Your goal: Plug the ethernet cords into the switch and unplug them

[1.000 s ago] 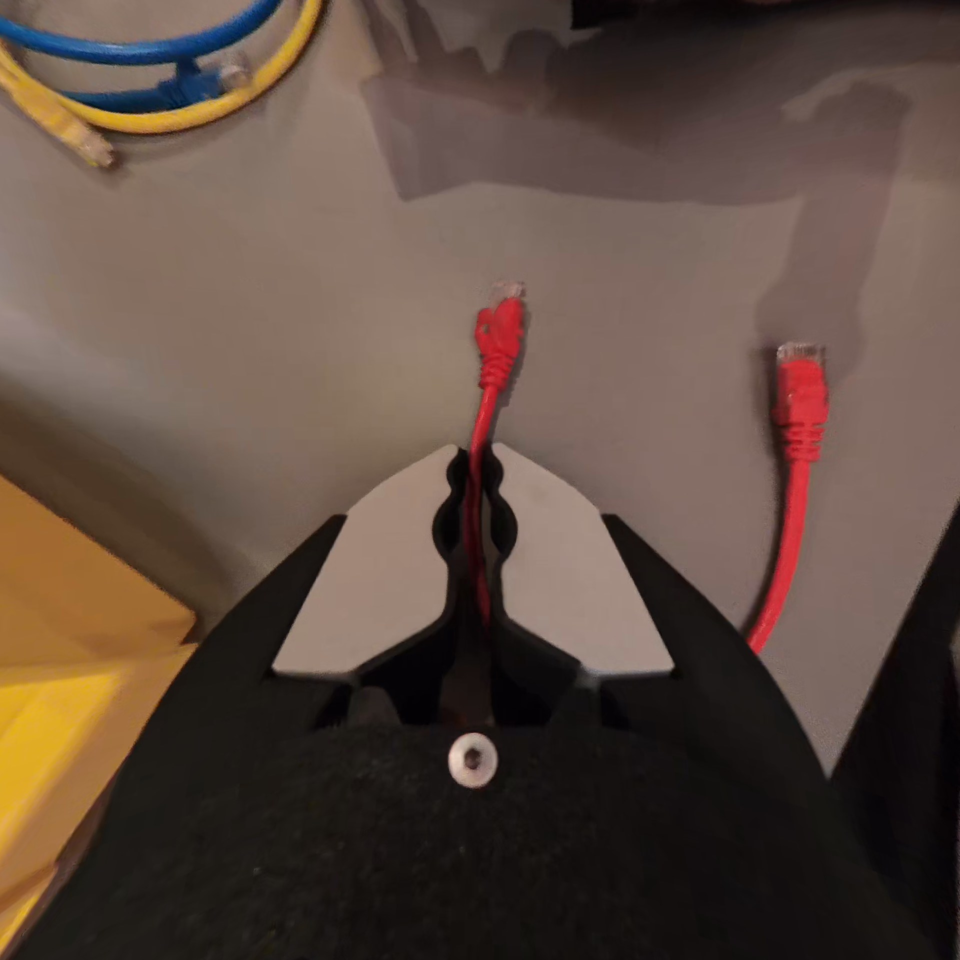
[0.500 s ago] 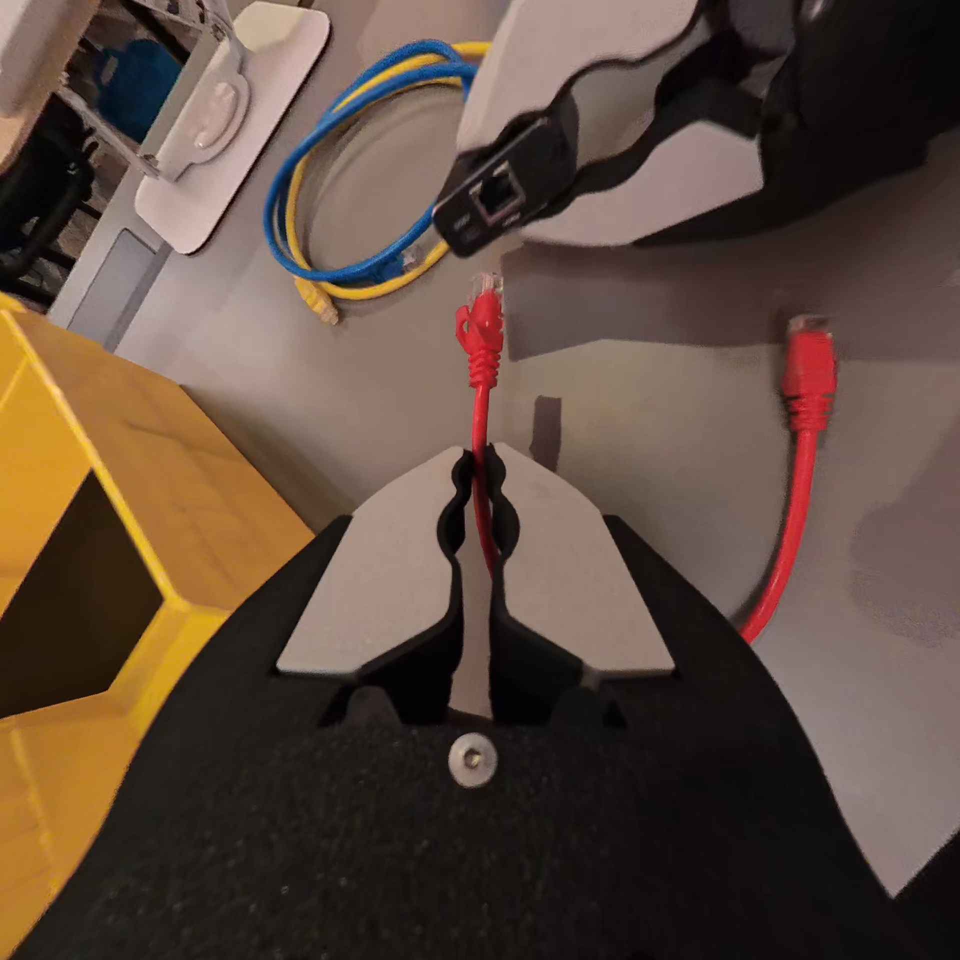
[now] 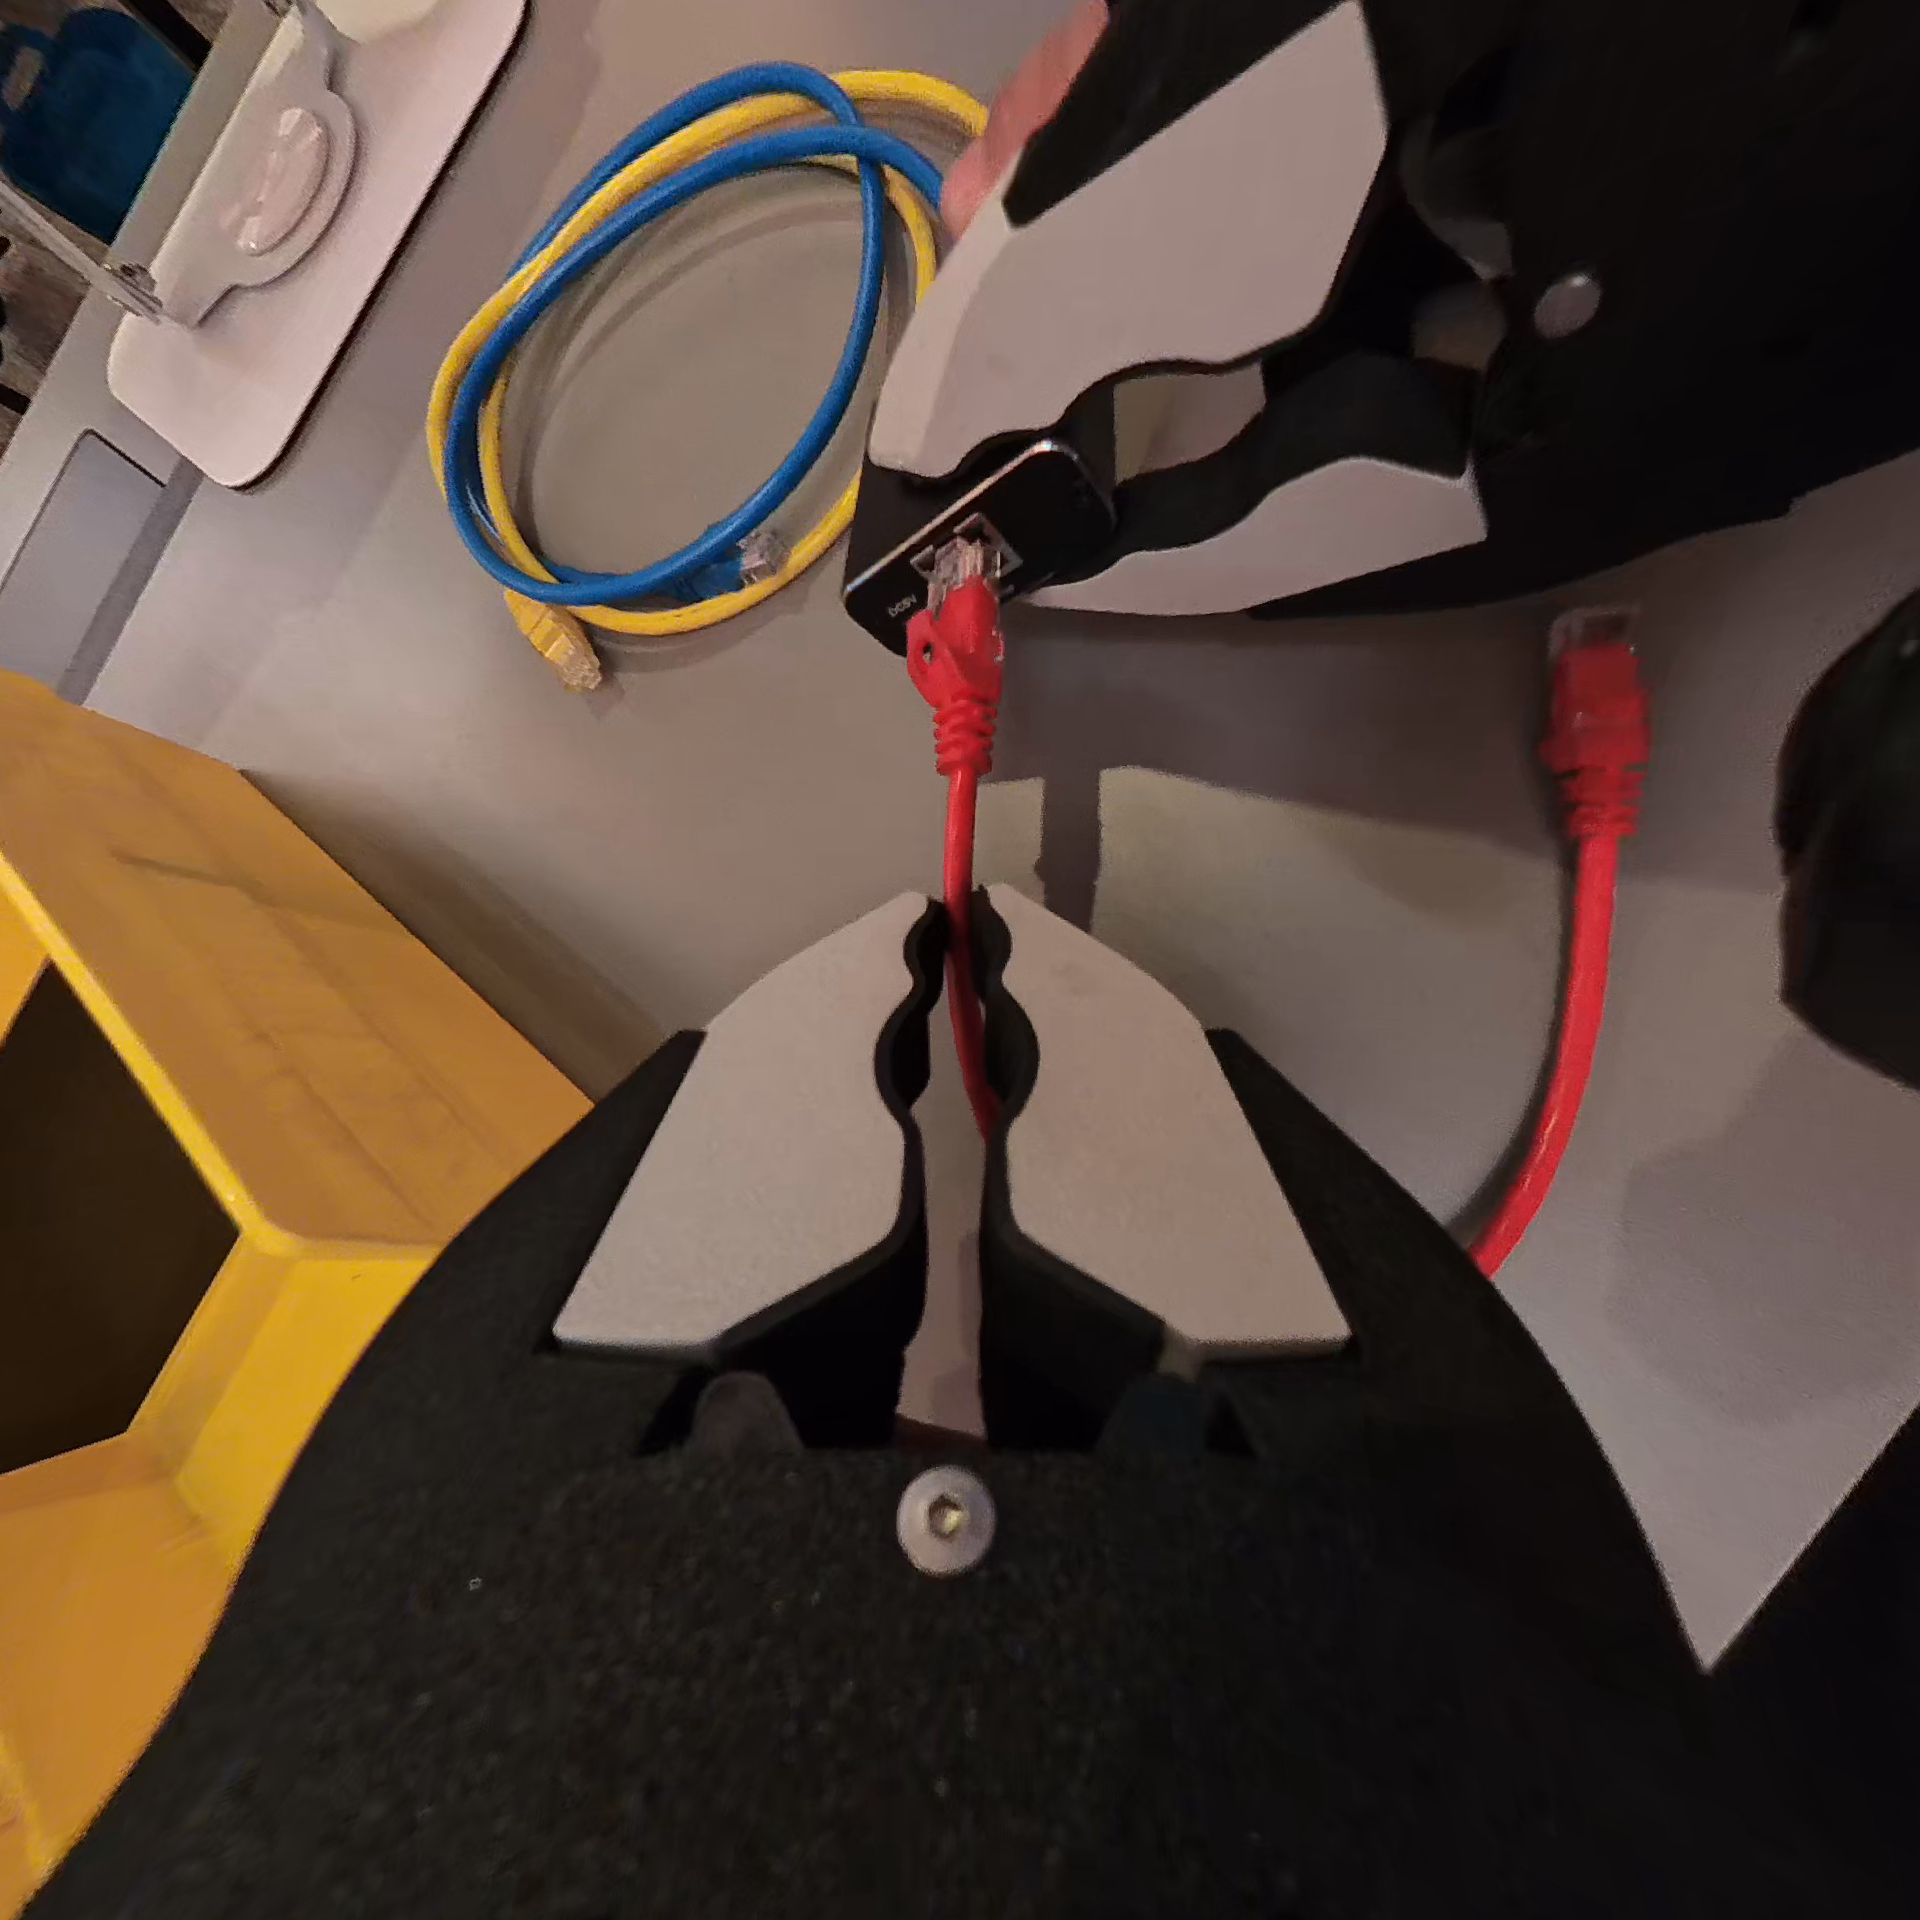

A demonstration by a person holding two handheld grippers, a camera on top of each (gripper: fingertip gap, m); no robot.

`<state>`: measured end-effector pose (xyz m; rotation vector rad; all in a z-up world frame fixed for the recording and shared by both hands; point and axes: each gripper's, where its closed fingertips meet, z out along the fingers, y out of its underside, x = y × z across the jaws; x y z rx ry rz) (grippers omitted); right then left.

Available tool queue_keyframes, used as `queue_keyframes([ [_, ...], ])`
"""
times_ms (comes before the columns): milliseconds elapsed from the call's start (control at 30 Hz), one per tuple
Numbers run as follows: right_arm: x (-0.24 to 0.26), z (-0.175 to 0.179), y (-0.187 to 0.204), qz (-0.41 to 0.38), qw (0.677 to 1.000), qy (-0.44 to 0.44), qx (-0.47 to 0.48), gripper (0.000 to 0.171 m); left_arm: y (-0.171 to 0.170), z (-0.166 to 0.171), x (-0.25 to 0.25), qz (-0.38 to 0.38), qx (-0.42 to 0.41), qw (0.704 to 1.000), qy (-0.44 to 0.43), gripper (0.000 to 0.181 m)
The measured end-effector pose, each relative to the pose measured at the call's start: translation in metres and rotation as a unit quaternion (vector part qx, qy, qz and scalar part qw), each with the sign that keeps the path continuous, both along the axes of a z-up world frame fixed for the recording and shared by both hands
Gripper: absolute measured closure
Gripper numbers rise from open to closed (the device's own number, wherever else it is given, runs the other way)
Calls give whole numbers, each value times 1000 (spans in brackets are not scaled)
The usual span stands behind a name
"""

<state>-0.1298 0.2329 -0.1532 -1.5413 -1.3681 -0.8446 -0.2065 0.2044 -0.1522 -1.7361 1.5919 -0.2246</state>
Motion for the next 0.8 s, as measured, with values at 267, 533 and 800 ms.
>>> queue_keyframes([
  [267, -2, -4, 0, 10, 999, -46, 18, 145, -7, 0, -1, -5, -53, 999, -10, 178],
  [533, -9, -12, -4, 23, 999, -34, -2, 145, 0, -6, -7, 3, 11, 999, 47, 177],
  [800, -9, -4, -2, 23, 1000, 3, 15, 145, -8, 6, 3, 3, -47, 998, -29, 177],
])
